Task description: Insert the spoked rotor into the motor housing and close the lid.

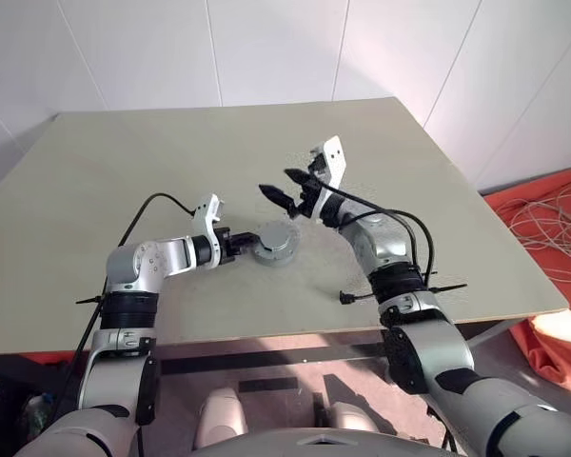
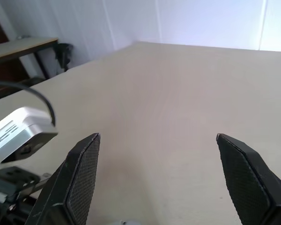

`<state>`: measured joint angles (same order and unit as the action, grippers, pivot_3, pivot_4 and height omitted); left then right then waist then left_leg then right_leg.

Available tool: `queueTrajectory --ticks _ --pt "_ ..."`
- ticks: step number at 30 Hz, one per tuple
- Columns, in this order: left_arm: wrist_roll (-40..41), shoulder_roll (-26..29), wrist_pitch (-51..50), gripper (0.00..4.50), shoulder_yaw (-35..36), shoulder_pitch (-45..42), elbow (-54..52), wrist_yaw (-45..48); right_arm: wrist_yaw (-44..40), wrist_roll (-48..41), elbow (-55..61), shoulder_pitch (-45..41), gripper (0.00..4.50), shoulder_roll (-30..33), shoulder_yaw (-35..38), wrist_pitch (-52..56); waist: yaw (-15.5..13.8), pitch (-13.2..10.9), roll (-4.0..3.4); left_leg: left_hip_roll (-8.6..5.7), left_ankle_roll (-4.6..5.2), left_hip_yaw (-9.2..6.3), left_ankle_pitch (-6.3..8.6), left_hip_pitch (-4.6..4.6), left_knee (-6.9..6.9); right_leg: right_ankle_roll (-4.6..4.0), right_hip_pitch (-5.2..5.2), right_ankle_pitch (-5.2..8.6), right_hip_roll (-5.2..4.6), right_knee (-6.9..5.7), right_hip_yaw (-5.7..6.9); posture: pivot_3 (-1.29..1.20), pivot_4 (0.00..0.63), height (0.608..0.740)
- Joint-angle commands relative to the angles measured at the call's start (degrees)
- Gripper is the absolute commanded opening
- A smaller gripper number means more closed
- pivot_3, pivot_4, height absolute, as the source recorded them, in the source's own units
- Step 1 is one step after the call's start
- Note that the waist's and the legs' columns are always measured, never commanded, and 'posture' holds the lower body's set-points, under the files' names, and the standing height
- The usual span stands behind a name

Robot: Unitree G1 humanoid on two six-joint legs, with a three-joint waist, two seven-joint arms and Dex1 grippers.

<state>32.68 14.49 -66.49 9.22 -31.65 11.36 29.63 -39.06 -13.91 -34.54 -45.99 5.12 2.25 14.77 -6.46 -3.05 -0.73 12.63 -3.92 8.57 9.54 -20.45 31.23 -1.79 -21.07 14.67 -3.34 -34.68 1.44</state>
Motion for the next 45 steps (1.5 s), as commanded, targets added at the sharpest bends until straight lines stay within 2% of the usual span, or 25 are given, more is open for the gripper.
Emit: queueTrajectory --ticks 1,4,7,11,14,25,34,45 --pt "-0.39 -1.14 -2.80 0.00 -3.31 0.96 1.99 -0.13 1.53 -5.68 4.78 -2.16 4.48 3.07 4.23 13.83 -0.29 0.00 0.00 -0.01 -0.01 0.00 0.00 -0.01 0.00 0.00 0.00 0.00 0.00 0.00 0.00 0.00 0.000 0.740" --pt "-0.40 -1.12 -2.96 0.00 -3.38 1.16 1.80 -0.02 0.42 -12.14 8.18 -2.30 4.48 7.22 7.20 31.06 -0.85 0.00 0.00 -0.04 0.01 -0.01 0.00 -0.04 0.00 0.05 0.00 0.01 0.00 0.02 -0.01 0.00 0.000 0.740" --pt "-0.43 -1.12 -2.97 0.00 -3.40 1.35 1.75 0.01 -0.19 -14.70 8.59 -2.14 4.48 12.44 7.47 44.70 -1.11 0.00 0.00 -0.05 0.01 -0.03 0.01 -0.04 0.00 0.28 0.01 -0.07 0.01 0.01 -0.01 0.00 0.000 0.740" --pt "-0.52 -1.18 -2.72 0.00 -3.51 1.65 1.68 0.06 -4.84 -16.21 10.72 1.05 4.48 18.61 4.00 53.94 -1.39 0.00 0.00 -0.04 0.01 -0.03 0.00 -0.02 0.00 0.33 0.03 -0.08 0.01 0.01 0.00 0.00 0.000 0.740" --pt "-0.60 -1.08 -2.54 0.00 -3.57 1.81 1.62 0.21 -6.76 -17.34 13.37 3.74 4.48 20.20 1.96 57.73 -1.73 0.01 0.00 -0.03 0.01 -0.02 0.01 0.04 0.00 0.36 0.06 -0.08 0.02 0.00 0.00 0.00 0.000 0.740" --pt "-0.72 -0.08 -2.43 0.00 -3.10 2.31 0.51 0.20 -2.37 -16.93 10.49 7.37 4.48 10.56 3.21 56.85 -2.02 0.03 0.02 0.08 -0.10 0.05 -0.06 0.40 0.02 0.15 0.21 0.04 0.03 -0.09 0.00 0.00 0.000 0.740" --pt "-0.59 0.13 -2.48 0.00 -2.86 2.86 -0.35 -0.32 1.71 -16.39 2.22 2.71 4.48 3.27 7.45 50.67 -0.87 0.08 0.03 0.09 -0.19 0.05 -0.11 0.48 0.01 0.15 0.23 0.04 0.03 -0.16 0.00 0.00 0.000 0.740" --pt "-0.87 1.03 -2.17 0.00 -2.85 2.61 -0.13 -0.59 5.13 -18.92 2.15 1.17 4.48 -4.53 11.00 51.92 0.05 0.09 0.03 0.14 -0.34 0.03 -0.20 0.60 -0.03 0.13 0.21 0.03 0.08 -0.27 0.00 0.00 0.000 0.740"
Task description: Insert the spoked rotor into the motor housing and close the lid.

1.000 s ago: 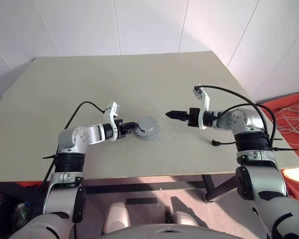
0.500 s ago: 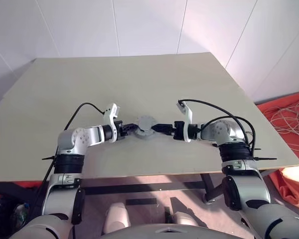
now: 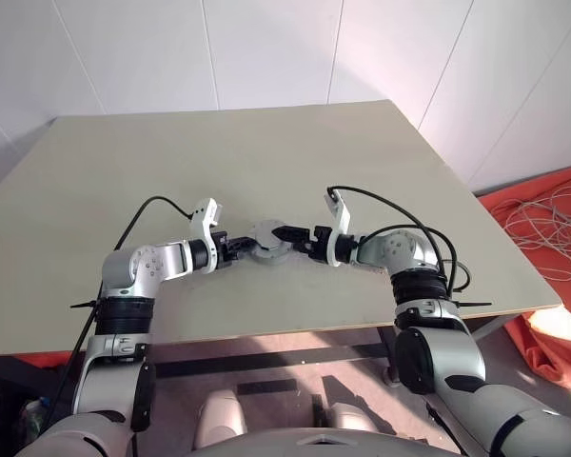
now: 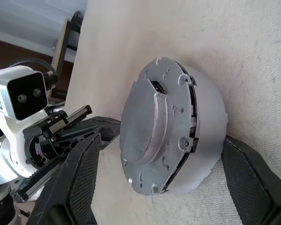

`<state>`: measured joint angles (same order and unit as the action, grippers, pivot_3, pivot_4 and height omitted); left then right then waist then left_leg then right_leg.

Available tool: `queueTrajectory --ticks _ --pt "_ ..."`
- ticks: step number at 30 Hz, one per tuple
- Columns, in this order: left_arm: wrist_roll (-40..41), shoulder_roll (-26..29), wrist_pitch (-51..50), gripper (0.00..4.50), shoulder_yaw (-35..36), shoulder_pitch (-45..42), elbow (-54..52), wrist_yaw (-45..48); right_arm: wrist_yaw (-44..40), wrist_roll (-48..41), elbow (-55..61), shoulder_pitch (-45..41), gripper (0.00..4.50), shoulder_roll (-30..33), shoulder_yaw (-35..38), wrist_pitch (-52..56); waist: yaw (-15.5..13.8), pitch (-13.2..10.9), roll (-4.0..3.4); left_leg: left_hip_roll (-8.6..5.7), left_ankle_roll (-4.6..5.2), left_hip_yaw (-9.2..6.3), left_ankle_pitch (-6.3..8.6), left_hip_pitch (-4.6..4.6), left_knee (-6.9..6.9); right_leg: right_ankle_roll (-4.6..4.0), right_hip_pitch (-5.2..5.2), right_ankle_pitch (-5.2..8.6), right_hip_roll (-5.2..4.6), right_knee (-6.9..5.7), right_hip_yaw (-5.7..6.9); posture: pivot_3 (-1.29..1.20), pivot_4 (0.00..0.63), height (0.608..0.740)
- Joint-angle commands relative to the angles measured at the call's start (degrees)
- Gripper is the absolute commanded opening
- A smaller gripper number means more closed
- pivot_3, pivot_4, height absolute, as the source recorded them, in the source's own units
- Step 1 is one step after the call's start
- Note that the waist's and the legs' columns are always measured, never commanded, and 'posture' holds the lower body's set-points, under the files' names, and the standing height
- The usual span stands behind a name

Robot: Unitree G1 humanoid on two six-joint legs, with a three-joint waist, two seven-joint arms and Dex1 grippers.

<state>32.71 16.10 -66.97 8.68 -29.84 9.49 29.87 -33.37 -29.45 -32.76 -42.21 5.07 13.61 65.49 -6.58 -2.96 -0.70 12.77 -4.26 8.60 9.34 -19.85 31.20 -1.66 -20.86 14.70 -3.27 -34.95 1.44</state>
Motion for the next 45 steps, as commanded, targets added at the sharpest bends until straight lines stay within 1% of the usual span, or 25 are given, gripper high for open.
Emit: queueTrajectory --ticks 1,5,13,28,31,35,39,45 --pt "-0.89 -0.54 -1.69 0.00 -2.33 0.79 1.72 -0.82 -0.51 -3.49 0.66 -2.63 4.48 -4.90 -0.31 1.36 0.37 0.00 0.00 0.00 -0.01 0.00 0.00 0.00 -0.01 0.00 -0.01 0.00 0.00 0.00 0.00 0.00 0.000 0.740" --pt "-0.90 -0.37 -1.60 0.00 -2.69 0.78 1.53 -0.71 -0.05 -4.54 2.04 -2.22 4.48 -7.33 0.34 2.43 0.72 0.00 0.00 -0.01 -0.02 -0.01 -0.01 -0.05 -0.03 0.00 -0.04 0.00 0.00 0.00 0.00 0.00 0.000 0.740" --pt "-0.95 -0.01 -1.50 0.00 -2.91 0.51 1.84 -0.50 0.34 -4.55 3.94 -1.62 4.48 -9.44 -0.15 2.47 1.11 0.00 -0.01 -0.01 -0.03 0.00 -0.02 -0.06 -0.07 0.00 -0.09 0.00 0.00 0.01 0.00 0.00 0.000 0.740" --pt "-1.34 -0.02 -1.02 0.00 -2.51 0.38 2.21 -0.56 1.56 -5.67 1.74 -5.07 4.48 -14.74 1.99 0.45 1.43 -0.04 -0.07 0.06 -0.14 -0.02 -0.08 -0.02 -0.15 -0.03 -0.35 -0.02 0.10 -0.13 -0.02 0.00 0.000 0.740" --pt "-1.75 -0.22 -0.87 0.00 -2.34 0.27 2.38 -0.55 0.74 -5.44 2.03 -5.47 4.48 -16.15 1.27 0.83 0.86 -0.06 -0.10 0.03 -0.18 -0.03 -0.11 -0.11 -0.22 -0.06 -0.41 -0.02 0.08 -0.16 0.00 0.00 0.000 0.740" --pt "-2.11 -0.45 -0.79 0.00 -2.07 0.22 2.41 -0.57 0.31 -5.06 1.98 -5.38 4.48 -16.01 0.19 0.92 0.59 -0.01 0.00 -0.09 0.00 -0.05 0.00 -0.20 -0.20 -0.06 -0.23 -0.05 -0.04 0.14 0.02 0.00 0.000 0.740" --pt "-2.24 -0.33 -0.77 0.00 -1.90 0.56 2.22 -0.45 0.52 -4.70 1.67 -5.44 4.48 -15.75 0.27 0.25 0.59 -0.02 -0.02 -0.04 0.02 -0.06 0.02 -0.21 -0.22 -0.05 -0.29 -0.06 0.01 0.14 0.06 0.00 0.000 0.740" --pt "-2.55 -0.52 -0.63 0.00 -1.83 0.39 2.39 -0.43 1.75 -2.08 0.17 -5.14 4.48 -13.35 -0.28 -3.37 0.71 -0.02 -0.02 -0.04 0.01 -0.06 0.01 -0.18 -0.22 -0.05 -0.26 -0.06 -0.01 0.13 0.08 0.00 0.000 0.740"
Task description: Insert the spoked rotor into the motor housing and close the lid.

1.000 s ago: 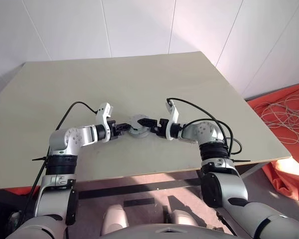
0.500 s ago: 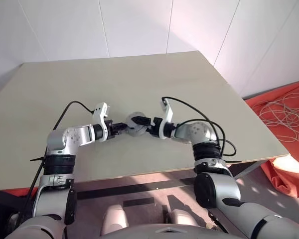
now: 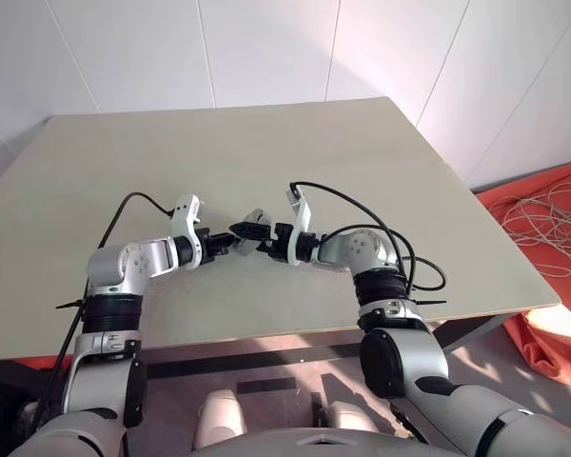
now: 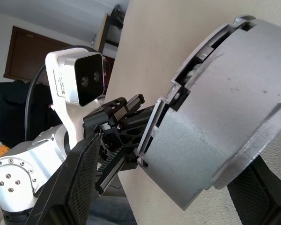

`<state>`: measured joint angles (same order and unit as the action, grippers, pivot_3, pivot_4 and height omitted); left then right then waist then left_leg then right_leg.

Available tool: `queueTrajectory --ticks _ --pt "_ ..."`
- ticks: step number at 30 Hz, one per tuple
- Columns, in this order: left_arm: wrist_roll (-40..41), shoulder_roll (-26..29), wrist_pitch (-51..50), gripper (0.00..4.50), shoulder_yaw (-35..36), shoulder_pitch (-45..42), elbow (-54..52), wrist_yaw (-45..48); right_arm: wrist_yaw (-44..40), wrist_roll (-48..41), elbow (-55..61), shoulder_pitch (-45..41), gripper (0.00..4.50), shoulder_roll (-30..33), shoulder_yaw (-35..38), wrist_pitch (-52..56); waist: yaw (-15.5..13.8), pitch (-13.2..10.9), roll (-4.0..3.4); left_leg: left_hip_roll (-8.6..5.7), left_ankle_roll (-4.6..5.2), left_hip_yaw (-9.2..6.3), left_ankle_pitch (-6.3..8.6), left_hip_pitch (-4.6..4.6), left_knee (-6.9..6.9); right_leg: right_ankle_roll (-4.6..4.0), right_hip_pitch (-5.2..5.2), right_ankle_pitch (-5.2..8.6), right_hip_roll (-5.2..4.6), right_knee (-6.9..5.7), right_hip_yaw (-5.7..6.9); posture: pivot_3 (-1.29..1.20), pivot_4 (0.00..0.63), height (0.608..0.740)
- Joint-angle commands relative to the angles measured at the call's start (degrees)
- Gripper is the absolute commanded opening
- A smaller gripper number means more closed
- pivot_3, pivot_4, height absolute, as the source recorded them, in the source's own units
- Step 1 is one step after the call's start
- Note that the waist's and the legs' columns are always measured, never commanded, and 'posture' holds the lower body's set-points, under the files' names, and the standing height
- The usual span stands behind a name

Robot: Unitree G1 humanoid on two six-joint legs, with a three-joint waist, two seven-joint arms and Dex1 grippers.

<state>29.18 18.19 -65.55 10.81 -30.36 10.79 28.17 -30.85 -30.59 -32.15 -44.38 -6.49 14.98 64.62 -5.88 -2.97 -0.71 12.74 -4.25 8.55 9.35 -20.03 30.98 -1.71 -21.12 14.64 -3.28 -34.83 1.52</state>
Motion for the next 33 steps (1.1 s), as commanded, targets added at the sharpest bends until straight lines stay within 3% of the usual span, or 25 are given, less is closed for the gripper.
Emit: queueTrajectory --ticks 1,7,14,17,22,29,33 --pt "0.93 -2.64 -2.01 0.00 -3.93 0.89 1.09 1.33 -0.82 -0.45 -0.69 -2.73 4.48 -0.96 -1.82 -3.13 0.00 0.00 0.00 0.00 -0.02 0.00 -0.01 0.02 0.00 0.00 0.01 0.00 0.00 -0.02 0.00 0.00 0.000 0.740" --pt "2.08 -3.00 -1.86 0.00 -3.22 0.78 0.07 3.14 -0.51 1.57 -3.09 -1.75 4.48 4.80 -1.80 -6.40 -0.57 -0.04 -0.01 -0.01 -0.11 0.01 -0.07 0.03 0.04 0.04 0.11 -0.02 -0.05 -0.03 0.00 0.00 0.000 0.740" --pt "2.19 -2.78 -1.36 0.00 -3.96 0.62 0.27 3.89 0.93 1.88 -5.67 -2.14 4.48 7.09 -0.71 -9.10 -1.49 -0.04 -0.01 -0.01 -0.18 0.03 -0.11 -0.08 0.05 0.06 0.06 -0.05 -0.05 -0.03 0.00 0.00 0.000 0.740" --pt "2.07 -2.65 -1.07 0.00 -4.21 0.44 0.59 4.12 0.82 1.29 -5.65 -2.00 3.85 6.61 -0.66 -9.44 -1.59 -0.04 -0.01 -0.02 -0.19 0.02 -0.12 -0.08 0.07 0.07 0.08 -0.05 -0.06 -0.04 0.00 0.00 0.000 0.740" --pt "1.98 -2.52 -0.97 0.00 -4.25 0.41 0.59 4.06 0.65 0.21 -5.25 -2.21 2.14 6.13 -0.42 -9.38 -1.65 -0.04 -0.01 -0.02 -0.20 0.02 -0.13 -0.17 0.07 0.07 0.01 -0.06 -0.05 -0.04 0.00 0.00 0.000 0.740" --pt "2.11 -2.55 0.29 0.00 -3.97 1.06 -0.09 4.35 2.27 -1.00 -6.35 -3.25 2.03 5.91 1.96 -10.37 -1.64 -0.05 -0.01 -0.01 -0.20 0.01 -0.12 -0.19 0.07 0.08 0.00 -0.06 -0.05 -0.04 0.00 0.00 0.000 0.740" --pt "4.23 -3.30 8.58 0.00 -1.34 2.96 -4.25 7.87 7.45 -6.29 -10.46 -6.34 2.03 5.39 10.38 -10.27 -1.50 -0.10 0.00 0.00 -0.20 0.01 -0.13 -0.24 0.07 0.07 -0.06 -0.07 -0.04 -0.05 0.00 0.00 0.000 0.740"
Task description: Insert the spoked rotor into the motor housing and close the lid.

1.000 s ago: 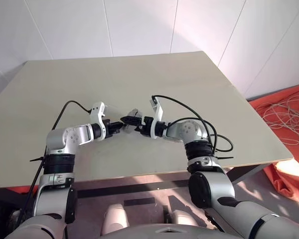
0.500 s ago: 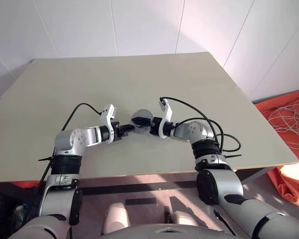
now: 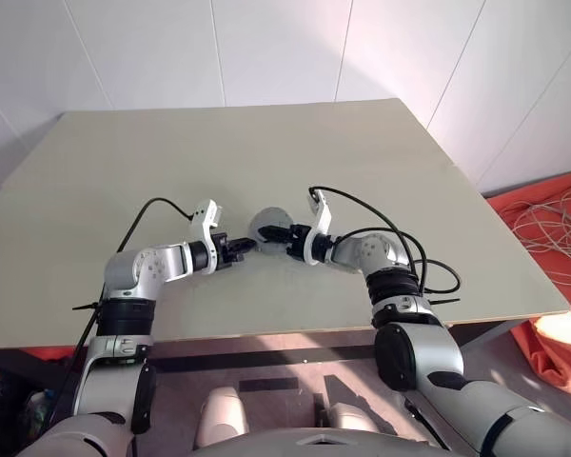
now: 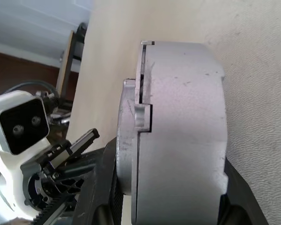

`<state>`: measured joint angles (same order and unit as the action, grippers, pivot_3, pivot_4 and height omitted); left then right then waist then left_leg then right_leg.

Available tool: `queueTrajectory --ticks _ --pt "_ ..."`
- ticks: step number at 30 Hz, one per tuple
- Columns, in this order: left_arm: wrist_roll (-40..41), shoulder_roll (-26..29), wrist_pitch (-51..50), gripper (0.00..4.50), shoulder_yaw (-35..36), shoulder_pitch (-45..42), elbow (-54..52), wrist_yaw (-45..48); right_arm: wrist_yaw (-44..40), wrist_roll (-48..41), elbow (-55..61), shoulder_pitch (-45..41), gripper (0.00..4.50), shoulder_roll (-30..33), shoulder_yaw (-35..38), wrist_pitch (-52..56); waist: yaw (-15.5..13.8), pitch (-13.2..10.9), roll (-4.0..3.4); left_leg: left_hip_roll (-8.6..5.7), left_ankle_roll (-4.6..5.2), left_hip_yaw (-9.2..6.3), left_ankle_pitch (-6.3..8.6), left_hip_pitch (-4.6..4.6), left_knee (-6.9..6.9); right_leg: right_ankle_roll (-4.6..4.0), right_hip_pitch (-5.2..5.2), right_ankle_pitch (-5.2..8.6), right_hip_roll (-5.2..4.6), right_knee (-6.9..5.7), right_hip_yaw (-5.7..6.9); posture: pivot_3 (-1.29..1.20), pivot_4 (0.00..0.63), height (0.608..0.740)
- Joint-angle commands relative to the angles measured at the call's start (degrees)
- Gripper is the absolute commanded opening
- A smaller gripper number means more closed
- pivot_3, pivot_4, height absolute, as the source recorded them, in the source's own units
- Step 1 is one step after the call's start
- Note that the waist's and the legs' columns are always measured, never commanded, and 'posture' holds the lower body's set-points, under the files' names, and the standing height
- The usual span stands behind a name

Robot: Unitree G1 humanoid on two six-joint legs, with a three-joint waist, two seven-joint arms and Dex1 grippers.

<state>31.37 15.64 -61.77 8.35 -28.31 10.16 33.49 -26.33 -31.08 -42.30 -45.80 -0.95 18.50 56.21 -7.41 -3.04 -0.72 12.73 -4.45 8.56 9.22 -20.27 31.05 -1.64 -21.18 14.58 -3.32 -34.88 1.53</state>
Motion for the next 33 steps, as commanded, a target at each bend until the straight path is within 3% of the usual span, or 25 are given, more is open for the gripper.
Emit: queueTrajectory --ticks 1,5,10,19,22,27,33 --pt "3.27 -1.09 6.31 0.00 2.42 1.29 -4.66 3.46 4.15 -7.11 -1.53 -5.83 2.03 -0.13 8.90 -1.73 0.06 -0.05 0.03 0.01 0.00 0.00 0.00 -0.10 0.02 -0.01 -0.09 0.00 0.00 -0.01 0.00 0.00 0.000 0.740" --pt "5.70 -0.51 7.73 0.00 4.16 2.37 -6.36 5.01 6.16 -9.55 -2.78 -7.81 2.03 -0.24 12.28 -0.37 0.29 -0.05 0.05 0.04 0.04 -0.03 0.01 -0.99 0.28 0.19 -0.99 -0.18 0.05 -0.28 0.05 0.00 0.000 0.740" --pt "7.75 -1.35 8.51 0.00 6.99 2.36 -6.05 2.79 6.71 -11.15 -1.42 -8.37 2.03 -0.80 12.77 1.70 0.42 -0.05 0.05 0.09 0.19 -0.04 0.10 -1.05 0.26 0.16 -1.22 -0.16 0.14 -0.59 0.07 0.00 0.000 0.740" --pt "18.11 -5.06 8.20 0.00 21.92 -1.50 1.28 -7.93 8.55 -15.71 -0.61 -10.73 2.03 -0.53 15.73 5.50 0.22 -0.06 0.07 0.11 0.19 -0.04 0.10 -1.12 0.53 0.17 -1.26 -0.17 0.12 -0.76 0.05 0.00 0.000 0.740" --pt "20.33 -5.30 8.86 0.64 24.29 -1.35 1.89 -9.14 9.70 -17.46 -0.03 -12.04 2.03 -0.58 16.90 6.48 0.18 -0.06 0.07 0.11 0.19 -0.04 0.11 -1.12 0.66 0.18 -1.23 -0.17 0.10 -0.78 0.04 0.00 0.000 0.740" --pt "24.27 -6.30 7.51 2.29 26.11 -1.04 2.63 -11.14 10.99 -20.09 2.18 -12.53 2.03 -1.40 17.62 8.30 -0.03 -0.07 0.08 0.12 0.19 -0.04 0.11 -1.16 0.76 0.19 -1.22 -0.17 0.09 -0.78 0.05 0.00 0.000 0.740" --pt "36.47 -7.72 -0.86 4.31 29.93 -2.20 5.30 -15.39 11.31 -22.88 6.30 -11.53 2.03 -2.42 17.16 11.30 -0.21 -0.08 0.11 0.14 0.21 -0.08 0.11 -1.24 0.87 0.20 -1.25 -0.18 0.10 -0.83 0.07 0.00 0.000 0.740"
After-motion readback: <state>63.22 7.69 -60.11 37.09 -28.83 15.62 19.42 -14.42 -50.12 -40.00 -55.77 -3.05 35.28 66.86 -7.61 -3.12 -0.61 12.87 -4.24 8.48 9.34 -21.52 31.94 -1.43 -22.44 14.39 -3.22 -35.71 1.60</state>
